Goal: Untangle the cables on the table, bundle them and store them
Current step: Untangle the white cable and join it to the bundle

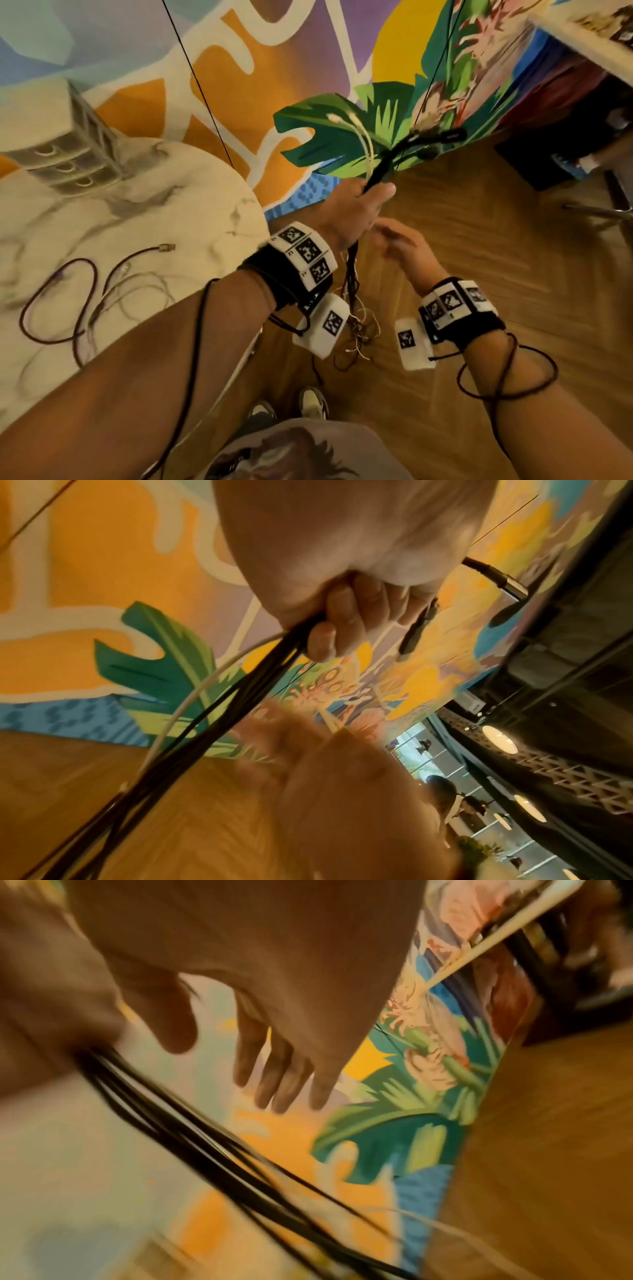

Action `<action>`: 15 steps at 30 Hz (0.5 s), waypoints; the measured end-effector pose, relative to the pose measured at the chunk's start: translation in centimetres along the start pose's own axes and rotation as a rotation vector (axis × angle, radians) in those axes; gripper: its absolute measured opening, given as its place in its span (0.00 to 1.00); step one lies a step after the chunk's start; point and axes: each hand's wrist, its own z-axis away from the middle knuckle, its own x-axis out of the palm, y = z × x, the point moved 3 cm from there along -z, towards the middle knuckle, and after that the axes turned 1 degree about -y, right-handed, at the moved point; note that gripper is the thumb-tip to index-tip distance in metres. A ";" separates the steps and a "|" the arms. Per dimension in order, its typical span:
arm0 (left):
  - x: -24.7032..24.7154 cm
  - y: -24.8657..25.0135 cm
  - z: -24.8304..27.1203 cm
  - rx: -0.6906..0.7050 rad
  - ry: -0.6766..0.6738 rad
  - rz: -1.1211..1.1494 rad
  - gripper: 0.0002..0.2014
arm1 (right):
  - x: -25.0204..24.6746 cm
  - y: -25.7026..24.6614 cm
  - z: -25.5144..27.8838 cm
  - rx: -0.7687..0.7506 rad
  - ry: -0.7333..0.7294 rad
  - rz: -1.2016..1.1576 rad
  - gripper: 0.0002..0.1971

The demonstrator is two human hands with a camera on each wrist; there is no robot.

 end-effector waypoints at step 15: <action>-2.0 -6.2 4.6 -0.132 -0.087 -0.101 0.11 | 7.6 -7.1 -0.8 -0.007 -0.116 -0.380 0.24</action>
